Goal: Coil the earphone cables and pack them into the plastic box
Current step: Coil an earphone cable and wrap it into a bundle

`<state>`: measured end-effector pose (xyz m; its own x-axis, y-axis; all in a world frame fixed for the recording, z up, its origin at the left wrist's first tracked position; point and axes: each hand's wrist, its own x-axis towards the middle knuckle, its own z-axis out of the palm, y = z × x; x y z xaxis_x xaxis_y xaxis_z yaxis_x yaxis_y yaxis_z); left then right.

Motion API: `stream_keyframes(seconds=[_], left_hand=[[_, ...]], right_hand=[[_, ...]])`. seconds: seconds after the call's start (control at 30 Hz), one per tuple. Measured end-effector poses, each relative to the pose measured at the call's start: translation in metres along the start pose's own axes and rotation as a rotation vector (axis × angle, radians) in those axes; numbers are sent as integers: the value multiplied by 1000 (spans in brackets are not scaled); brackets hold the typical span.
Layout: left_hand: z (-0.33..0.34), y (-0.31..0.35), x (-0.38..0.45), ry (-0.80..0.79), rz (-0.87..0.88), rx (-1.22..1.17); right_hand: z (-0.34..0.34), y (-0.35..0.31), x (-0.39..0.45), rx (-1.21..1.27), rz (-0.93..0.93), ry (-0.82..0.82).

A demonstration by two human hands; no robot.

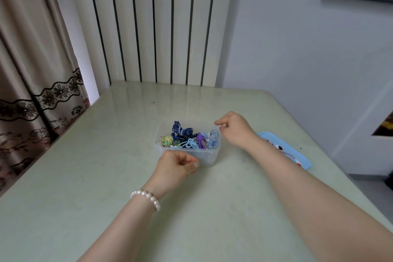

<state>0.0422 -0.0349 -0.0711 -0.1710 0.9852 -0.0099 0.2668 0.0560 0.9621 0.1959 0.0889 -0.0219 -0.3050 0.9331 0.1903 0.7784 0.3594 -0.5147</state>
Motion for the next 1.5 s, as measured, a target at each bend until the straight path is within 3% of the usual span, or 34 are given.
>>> stream_keyframes(seconds=[0.1,0.2,0.33,0.4,0.63,0.87,0.97,1.1,1.2,1.33,1.5], left_hand=[[6,6,-2,-26,30,26],[9,13,-5,-53,42,50],[12,19,-5,-73,35,79],[12,21,-6,-84,30,89],[3,24,-13,-90,16,90],[-6,27,-14,-27,4,-61],[-7,32,-17,-2,38,-189],[-4,39,-19,-14,-19,-436],[-6,40,-21,-177,-152,-685],[-11,35,-26,-361,-264,-856],[-19,16,-25,-286,-267,-756]], right_hand=[[-23,24,-6,54,69,60],[-43,56,-14,-110,231,89],[-51,80,-33,-413,327,-17],[-46,88,-40,-414,345,-41],[-49,90,-41,-121,324,138],[-80,25,-38,200,155,246],[-83,-14,-49,442,75,175],[-71,-54,-67,824,-3,-110],[-51,-66,-74,971,-14,-232],[-26,-60,-75,1028,72,-190],[-8,-45,-78,1112,187,-95]])
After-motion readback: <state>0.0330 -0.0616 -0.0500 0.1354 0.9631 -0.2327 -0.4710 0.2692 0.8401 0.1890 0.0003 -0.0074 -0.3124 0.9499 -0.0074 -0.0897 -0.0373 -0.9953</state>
